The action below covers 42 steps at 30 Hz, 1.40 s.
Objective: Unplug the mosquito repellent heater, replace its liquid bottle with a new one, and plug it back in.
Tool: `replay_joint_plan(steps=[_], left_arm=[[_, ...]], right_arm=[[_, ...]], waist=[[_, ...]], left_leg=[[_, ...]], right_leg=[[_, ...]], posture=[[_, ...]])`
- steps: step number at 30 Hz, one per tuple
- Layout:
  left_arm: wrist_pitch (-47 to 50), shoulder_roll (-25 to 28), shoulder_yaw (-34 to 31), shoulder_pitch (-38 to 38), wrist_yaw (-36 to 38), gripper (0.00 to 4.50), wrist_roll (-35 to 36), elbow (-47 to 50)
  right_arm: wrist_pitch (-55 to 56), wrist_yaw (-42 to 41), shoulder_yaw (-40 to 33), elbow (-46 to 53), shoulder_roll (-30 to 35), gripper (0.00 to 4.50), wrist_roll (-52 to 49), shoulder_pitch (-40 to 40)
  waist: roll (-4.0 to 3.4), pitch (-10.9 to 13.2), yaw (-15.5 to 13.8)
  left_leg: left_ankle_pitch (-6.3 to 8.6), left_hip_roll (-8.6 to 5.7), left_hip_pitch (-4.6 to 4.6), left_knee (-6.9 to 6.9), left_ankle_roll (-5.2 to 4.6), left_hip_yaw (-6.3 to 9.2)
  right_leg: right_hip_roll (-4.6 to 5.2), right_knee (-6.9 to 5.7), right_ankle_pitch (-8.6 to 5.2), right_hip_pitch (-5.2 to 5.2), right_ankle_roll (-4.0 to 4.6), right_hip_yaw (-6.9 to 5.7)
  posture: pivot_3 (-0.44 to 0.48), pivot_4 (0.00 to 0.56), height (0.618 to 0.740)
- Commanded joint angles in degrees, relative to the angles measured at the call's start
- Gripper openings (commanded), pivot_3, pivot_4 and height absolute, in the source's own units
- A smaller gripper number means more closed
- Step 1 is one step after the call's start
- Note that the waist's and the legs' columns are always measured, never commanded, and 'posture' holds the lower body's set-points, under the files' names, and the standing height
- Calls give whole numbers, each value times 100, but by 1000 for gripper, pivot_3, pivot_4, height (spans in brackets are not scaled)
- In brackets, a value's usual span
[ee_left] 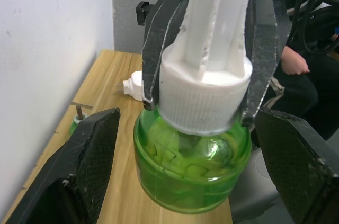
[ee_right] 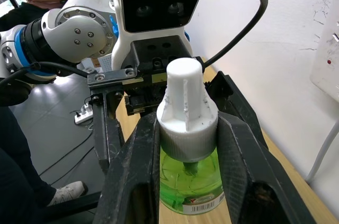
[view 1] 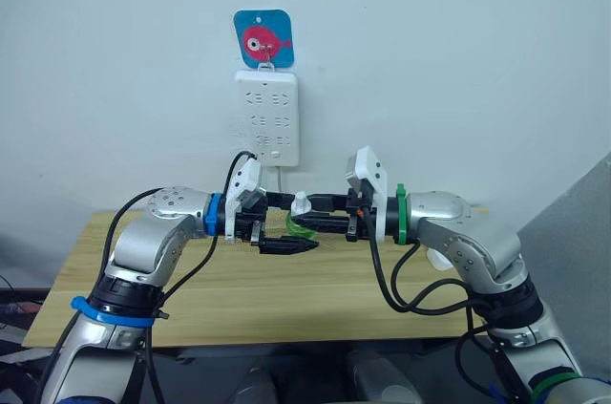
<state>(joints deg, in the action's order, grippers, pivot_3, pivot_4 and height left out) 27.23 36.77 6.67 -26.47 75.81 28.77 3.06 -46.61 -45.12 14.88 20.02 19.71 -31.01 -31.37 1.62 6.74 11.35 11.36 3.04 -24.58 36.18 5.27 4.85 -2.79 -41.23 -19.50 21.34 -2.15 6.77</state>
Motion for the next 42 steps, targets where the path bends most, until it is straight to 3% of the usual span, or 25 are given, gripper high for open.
replay_joint_plan(steps=[1,6,18,22,27,32,37,42], left_arm=[[-85,63,21,-24,84,3616,-10,155],[-217,124,50,14,131,2286,-138,71],[-246,72,33,59,106,2284,-94,143],[-253,98,73,54,238,2284,-57,198],[-251,148,180,79,474,2284,-25,333],[-270,45,159,115,389,2284,-4,394],[-422,-58,125,253,203,2284,-58,368],[-671,-304,-42,349,-236,2284,-129,100]], right_arm=[[49,-28,-97,260,-16,1102,-158,-24],[28,-17,-140,284,-37,1102,-226,-27],[141,-167,-155,316,-109,1102,-393,-7],[442,-955,129,150,181,1102,-305,-200],[1055,-2506,626,-652,618,1102,-24,-931],[1159,-2986,640,-1092,801,1102,85,-1246],[1268,-2495,229,-888,930,2751,243,-923],[1054,-1875,-490,-176,1338,2795,137,-276]], waist=[[0,-4,0],[0,-8,2],[1,-10,2],[1,-10,0],[0,-10,3],[0,-10,-2],[0,-10,-10],[0,-10,-17]], left_leg=[[-1,-2,1,0,0,0],[-4,-7,1,0,1,3],[-7,-16,1,0,0,7],[-7,-19,1,0,0,7],[-9,-23,19,0,-2,6],[-9,-22,28,-5,-4,7],[-9,-24,26,-5,-3,9],[-9,-28,24,-2,-3,9]], right_leg=[[1,-1,0,-1,0,1],[5,-3,0,-2,0,1],[10,-4,0,-3,0,-1],[12,-4,0,-4,0,-1],[14,-4,0,-21,-1,-1],[14,-5,-1,-27,-2,-2],[17,-4,0,-28,-1,-3],[21,-4,-1,-30,-2,-2]], posture=[[-159,25,740],[-161,25,740],[-157,31,740],[-158,32,740],[-155,36,740],[-134,40,740],[-155,41,740],[-175,48,740]])
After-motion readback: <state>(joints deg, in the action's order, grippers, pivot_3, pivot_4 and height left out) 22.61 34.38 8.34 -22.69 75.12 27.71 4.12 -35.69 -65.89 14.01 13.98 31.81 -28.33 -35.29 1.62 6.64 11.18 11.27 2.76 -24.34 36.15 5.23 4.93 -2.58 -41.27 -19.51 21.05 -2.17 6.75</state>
